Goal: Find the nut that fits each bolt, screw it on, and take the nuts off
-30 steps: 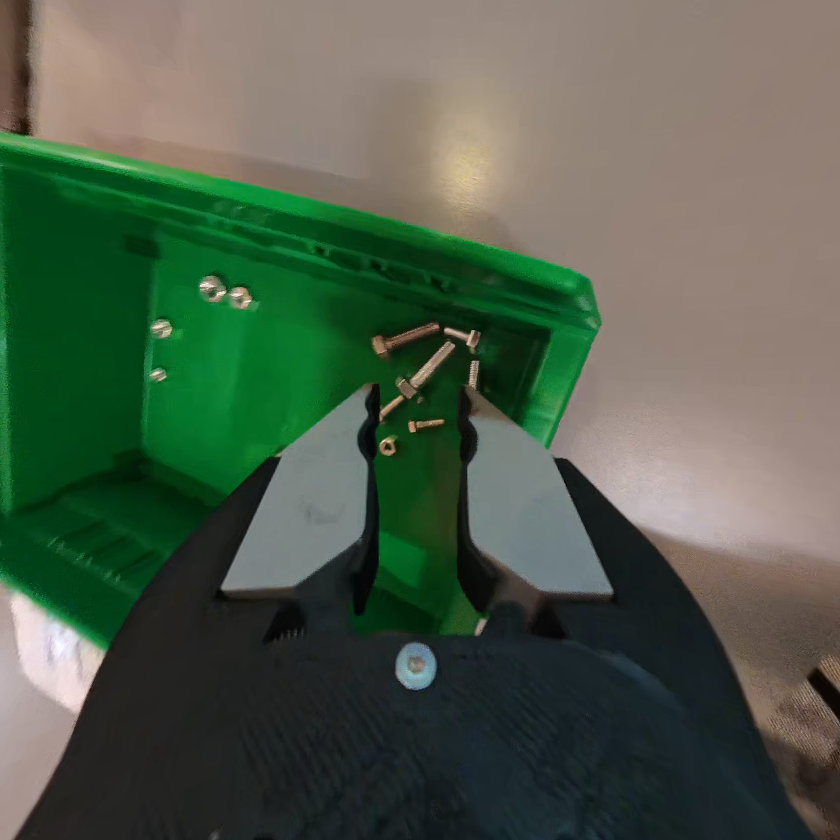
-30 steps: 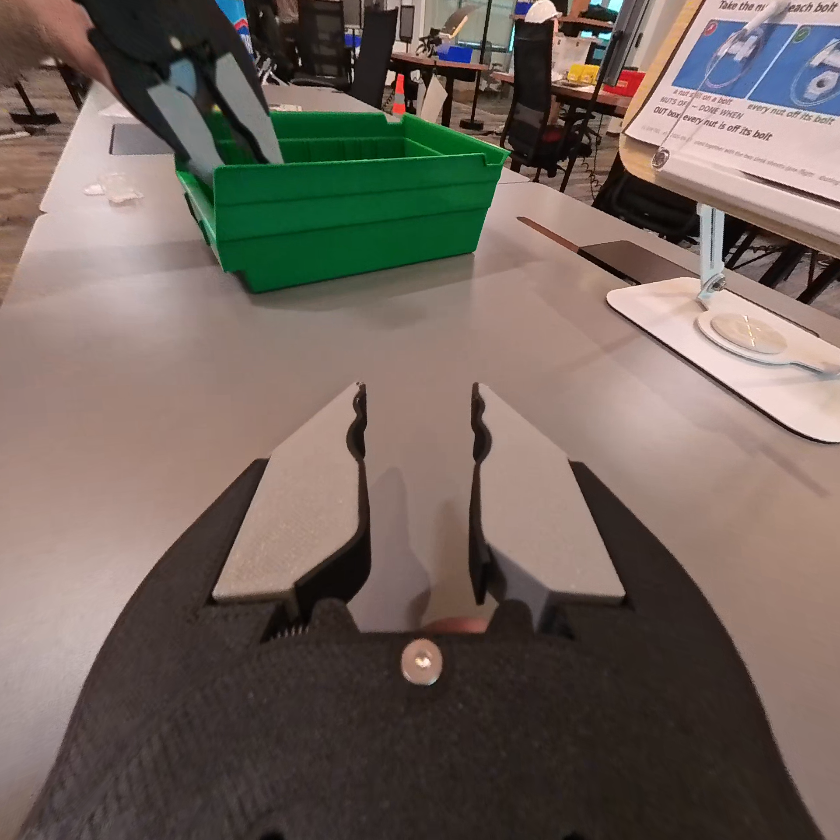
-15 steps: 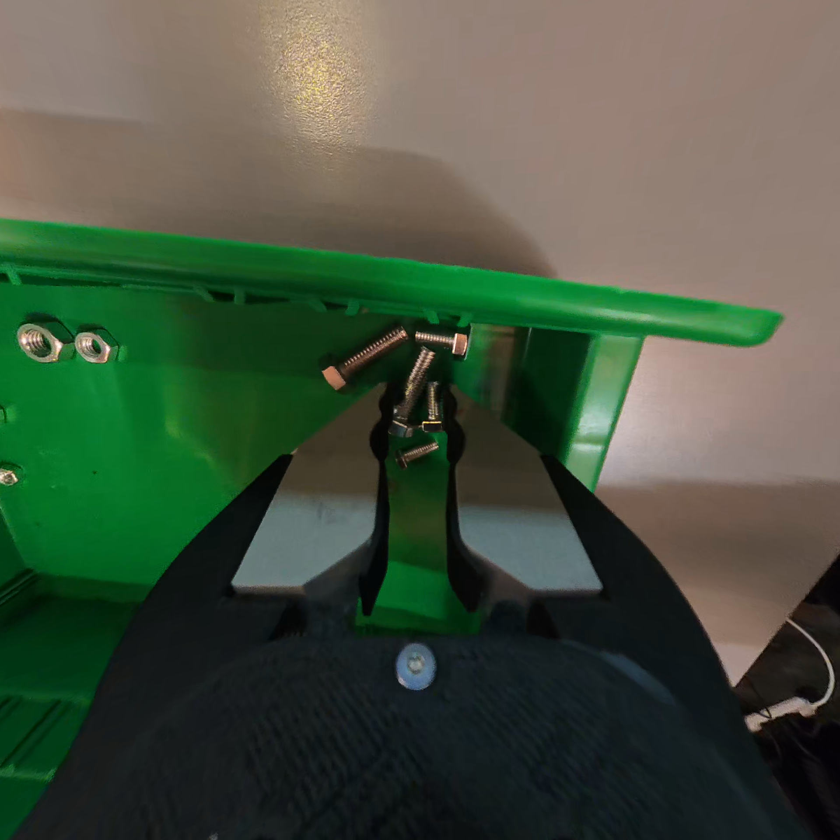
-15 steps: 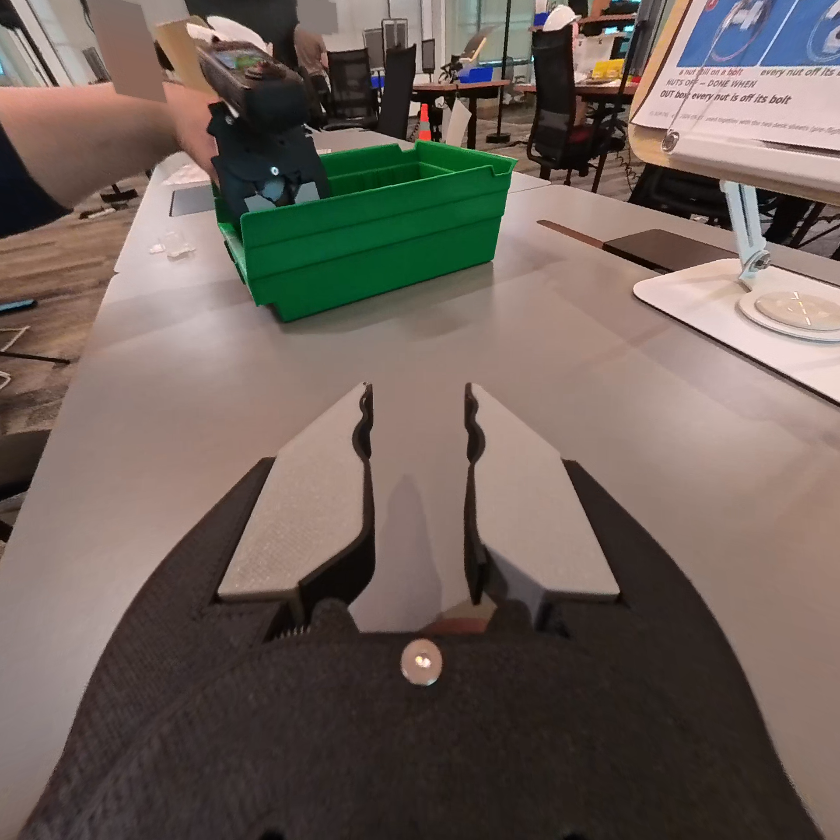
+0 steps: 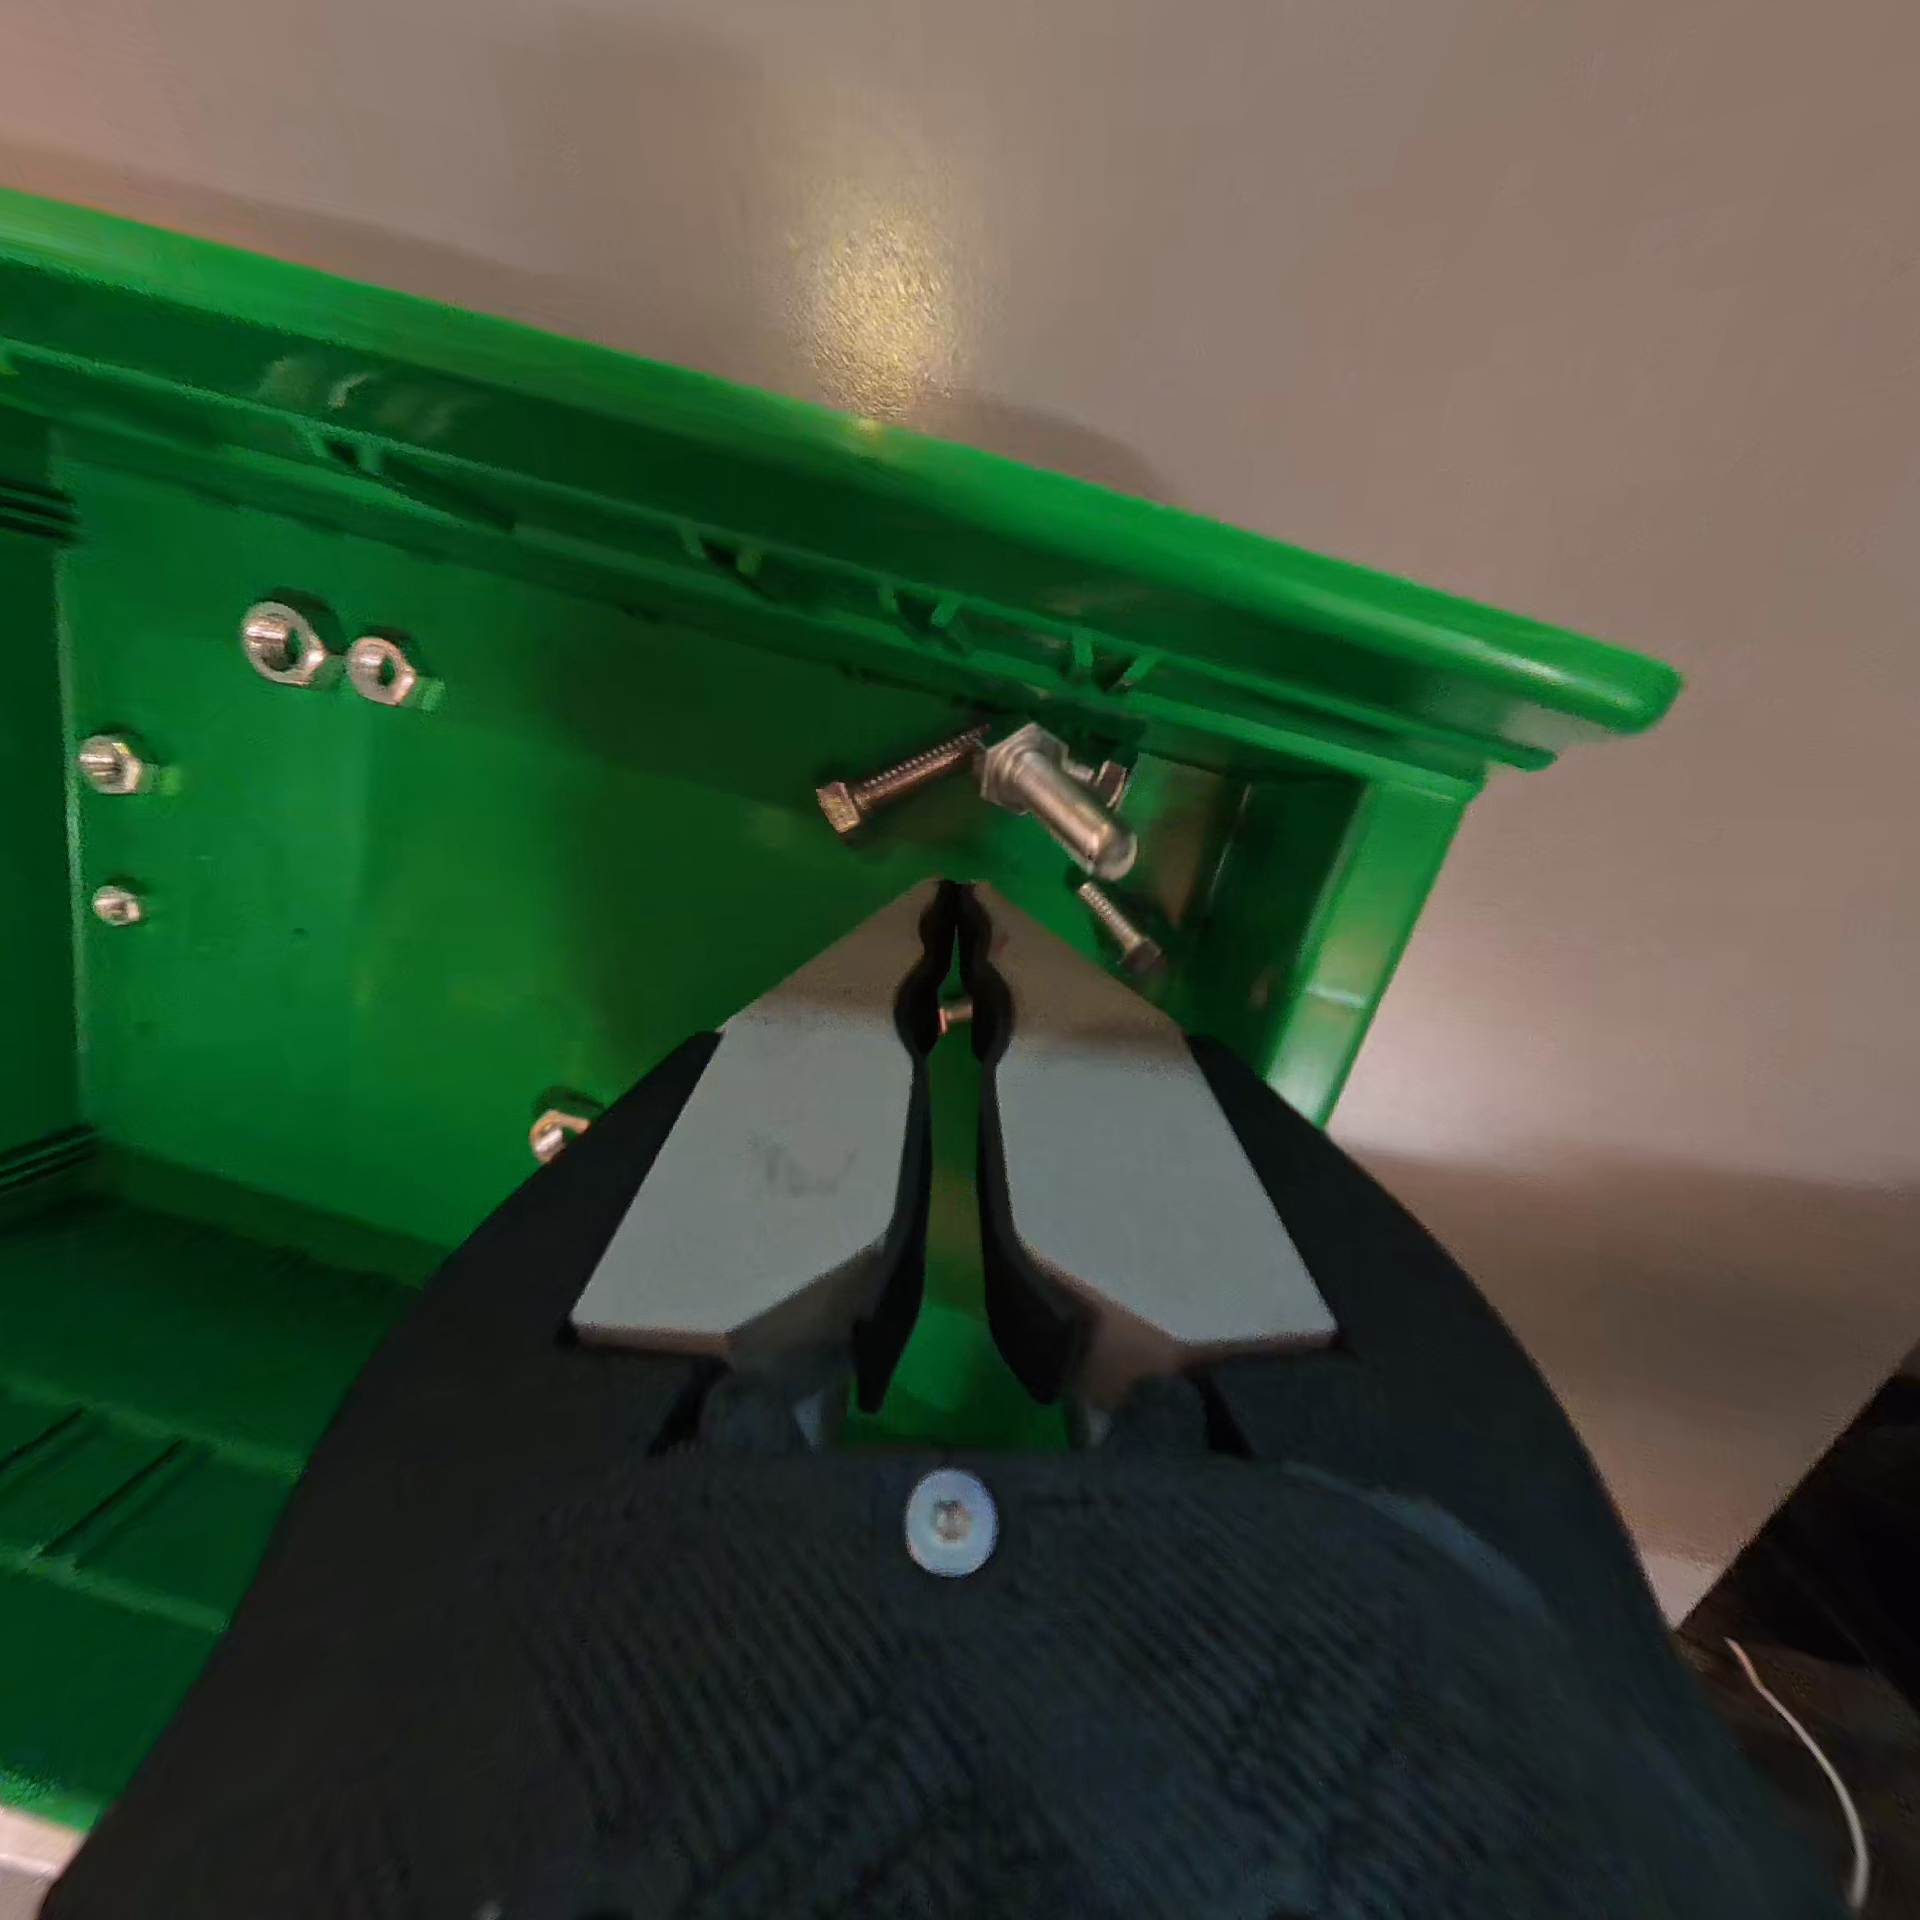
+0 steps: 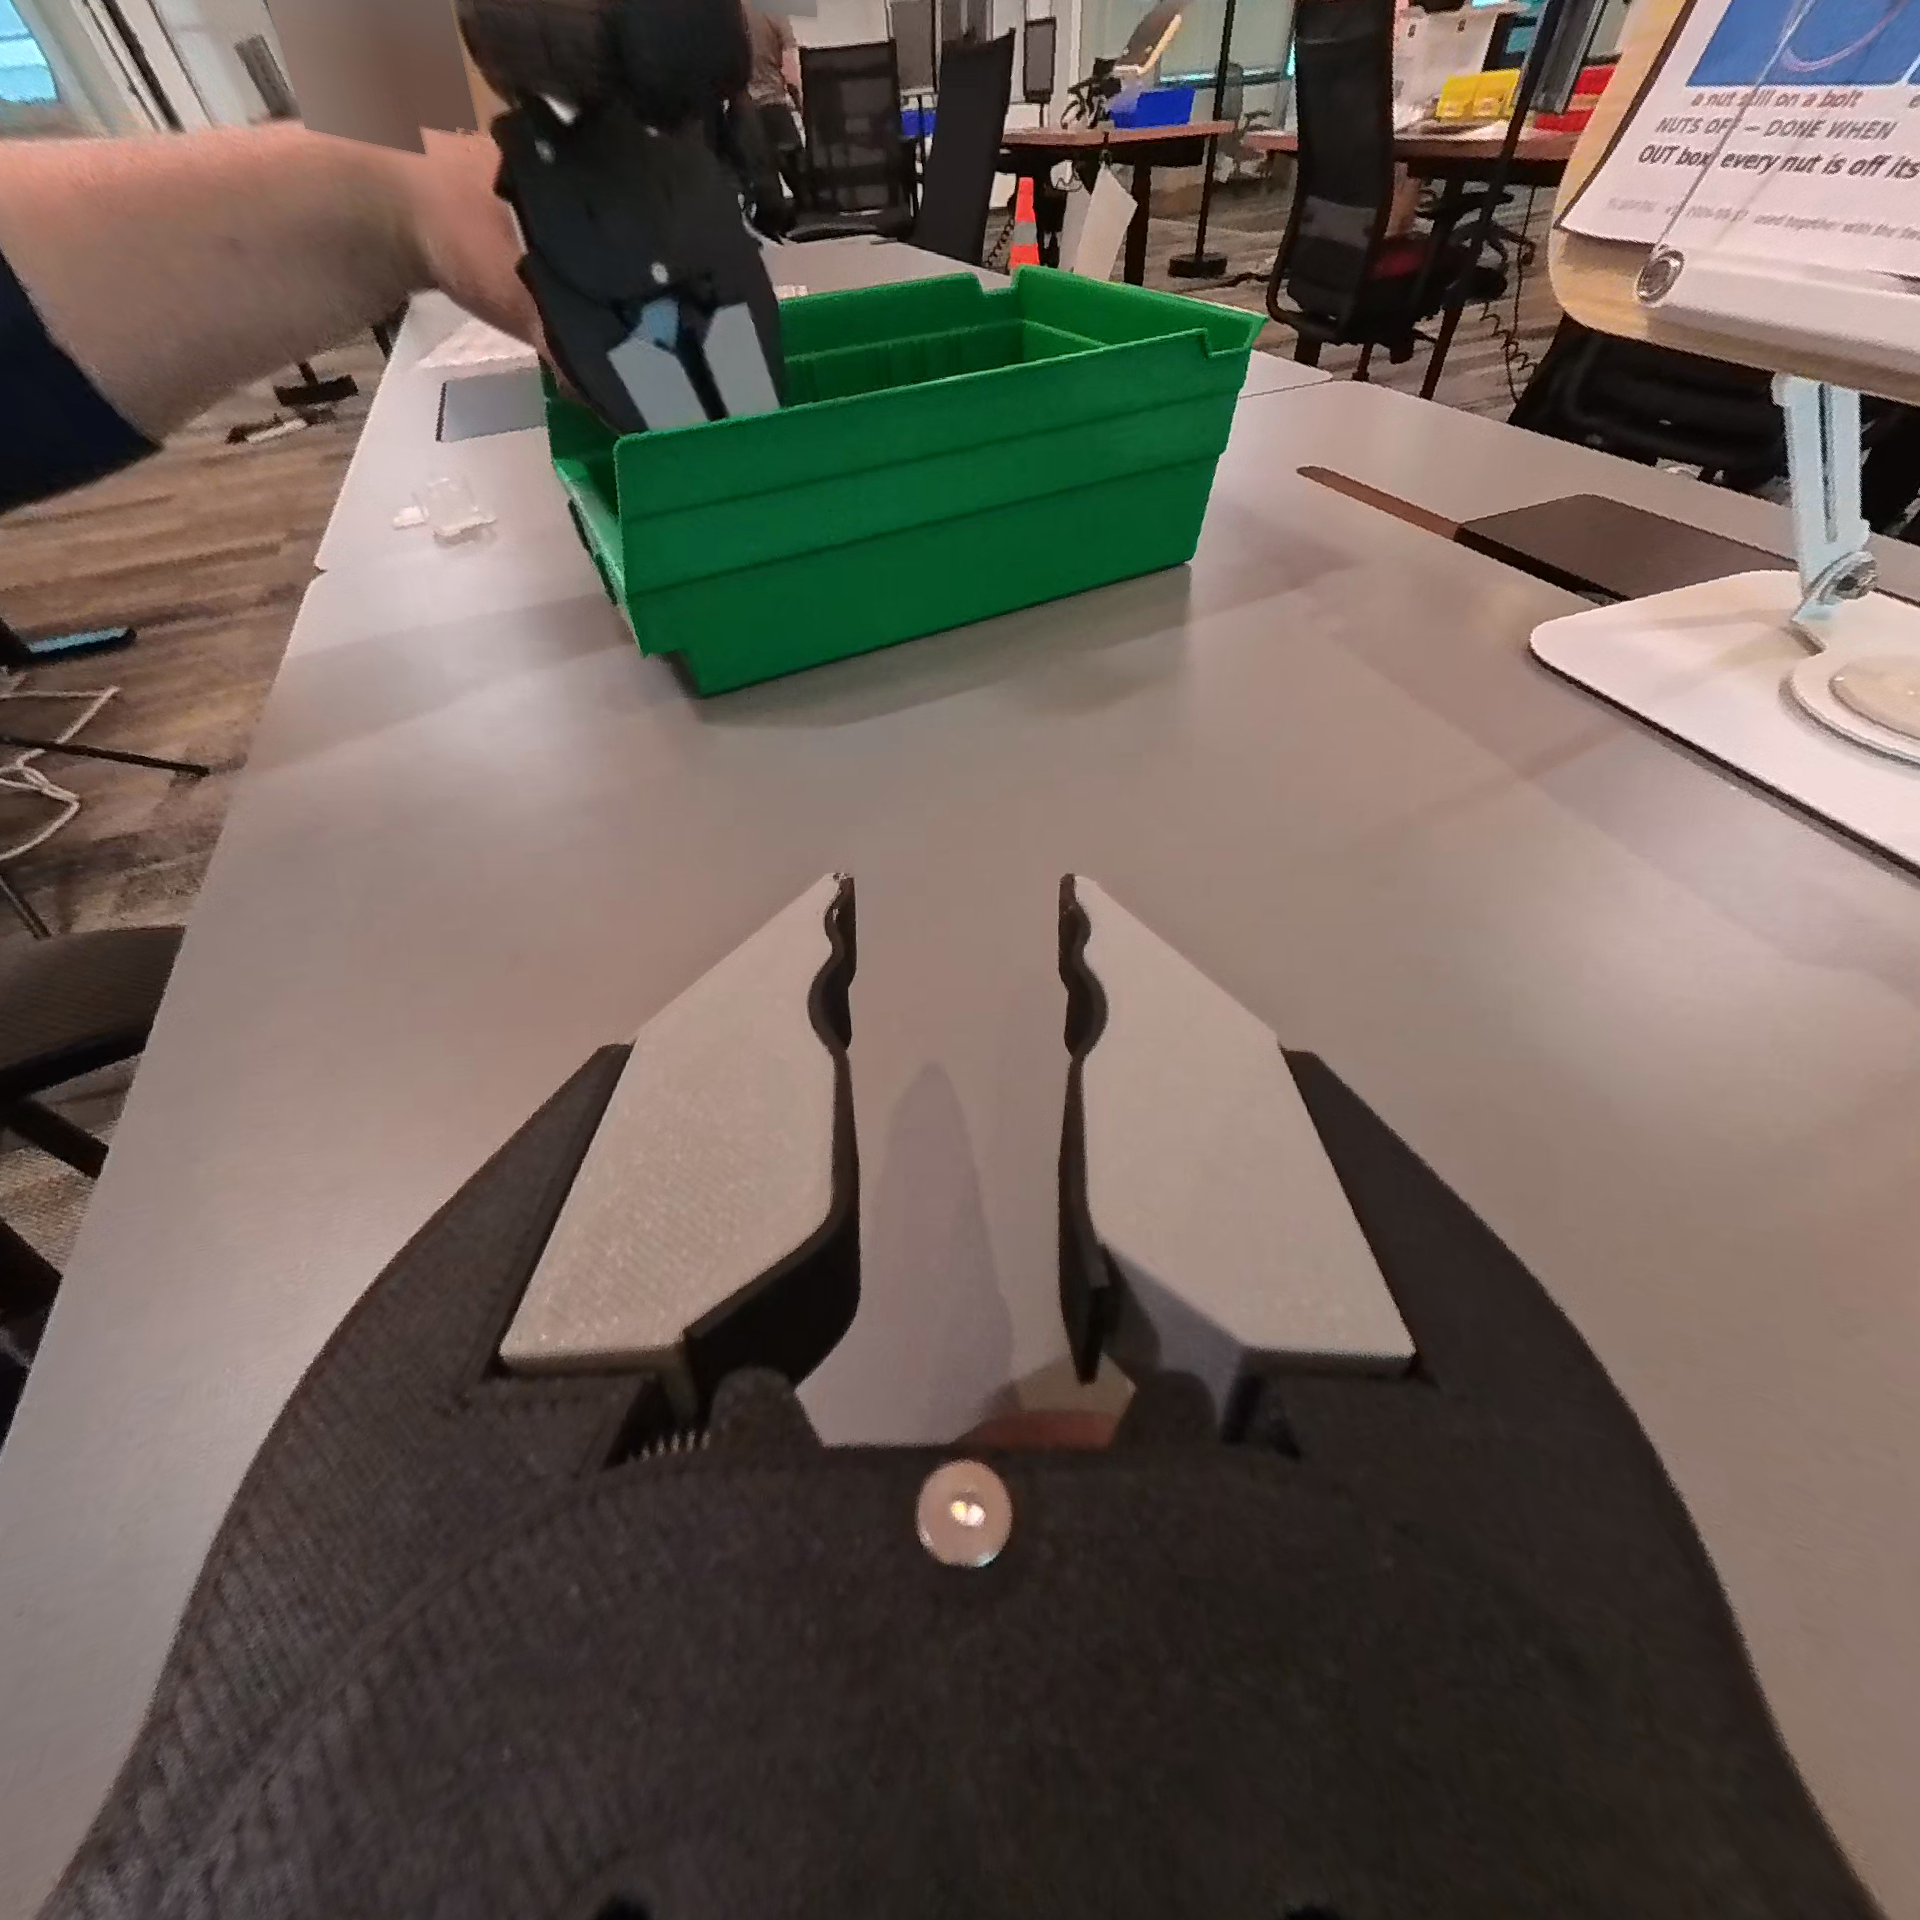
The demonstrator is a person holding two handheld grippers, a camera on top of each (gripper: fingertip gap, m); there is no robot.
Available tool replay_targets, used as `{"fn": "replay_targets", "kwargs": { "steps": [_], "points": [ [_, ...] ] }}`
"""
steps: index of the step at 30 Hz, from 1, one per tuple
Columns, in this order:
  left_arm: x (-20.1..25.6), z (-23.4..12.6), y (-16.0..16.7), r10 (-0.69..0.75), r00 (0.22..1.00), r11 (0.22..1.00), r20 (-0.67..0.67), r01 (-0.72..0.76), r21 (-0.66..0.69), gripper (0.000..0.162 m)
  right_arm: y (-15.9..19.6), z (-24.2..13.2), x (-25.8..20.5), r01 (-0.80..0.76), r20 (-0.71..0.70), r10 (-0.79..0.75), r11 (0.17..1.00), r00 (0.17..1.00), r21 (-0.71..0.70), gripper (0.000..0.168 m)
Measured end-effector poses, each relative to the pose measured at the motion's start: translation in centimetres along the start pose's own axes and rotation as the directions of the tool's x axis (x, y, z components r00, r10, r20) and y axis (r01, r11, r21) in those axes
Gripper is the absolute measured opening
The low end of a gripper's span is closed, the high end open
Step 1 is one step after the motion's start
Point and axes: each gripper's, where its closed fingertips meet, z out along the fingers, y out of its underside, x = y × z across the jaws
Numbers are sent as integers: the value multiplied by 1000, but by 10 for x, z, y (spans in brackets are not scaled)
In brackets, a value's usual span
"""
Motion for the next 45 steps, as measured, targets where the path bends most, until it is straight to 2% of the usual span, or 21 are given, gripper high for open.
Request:
{"fn": "replay_targets", "kwargs": {
  "steps": [5, 9, 11, 14, 15, 18, 22, 25, 26, 28, 35, 37, 39, 41, 43, 45],
  "points": [
    [9, 16, 8, -71, 996, 997, -50, 69, -31, 0, 1, -1, -2, -4, 6, 4, 1000, 1000, -2, 36],
    [10, 10, 11, -48, 998, 999, -41, 47, -17, 0, 1, 0, -2, -11, 8, 11, 1000, 1000, -7, 36],
    [6, 5, 12, -84, 996, 996, -28, 83, -11, 5, 1, 0, -1, -17, 10, 18, 1000, 1000, -6, 36],
    [19, 2, 11, -135, 984, 991, -118, 133, -20, 13, 2, 0, -1, -23, 13, 23, 1000, 1000, -10, 36],
    [24, 2, 12, -149, 978, 989, -143, 146, -33, 6, 2, 0, -1, -22, 12, 22, 1000, 1000, -12, 36],
    [18, 6, 13, -151, 983, 987, -104, 145, -65, 13, 2, 1, -1, -17, 10, 17, 1000, 1000, -15, 35],
    [18, 13, 10, -175, 976, 982, -130, 163, -96, 17, 2, 1, -1, -19, 11, 20, 1000, 1000, -17, 35],
    [2, 18, 10, -124, 992, 984, -22, 120, -131, 8, 2, 0, -1, -23, 9, 23, 1000, 1000, -12, 34],
    [2, 18, 10, -112, 994, 983, -15, 109, -146, 8, 2, 0, 0, -23, 9, 23, 1000, 1000, -11, 34],
    [-7, 19, 8, -101, 994, 983, 46, 107, -150, 18, 2, 0, -1, -22, 8, 22, 1000, 1000, -11, 34],
    [-3, 19, 6, -162, 987, 985, 19, 163, -53, 8, 3, 1, -5, -15, 18, 15, 1000, 1000, -23, 33],
    [-10, 17, 11, -113, 989, 993, 98, 116, -27, 7, 3, 1, -5, -18, 20, 19, 1000, 1000, -20, 32],
    [-25, 1, 16, -123, 969, 992, 216, 123, 14, 8, 2, 0, -4, -34, 26, 34, 999, 999, -15, 32],
    [-33, -32, 9, -144, 936, 988, 322, 116, 104, 7, 1, -2, -3, -48, 38, 48, 999, 998, -10, 32],
    [-28, -73, -15, -132, 892, 978, 432, 46, 203, 8, -1, -3, -3, -64, 68, 66, 998, 996, -20, 32],
    [-3, -106, -57, -63, 857, 959, 511, -89, 269, 7, -6, -3, -12, -106, 137, 109, 994, 985, -29, 32]
  ]
}}
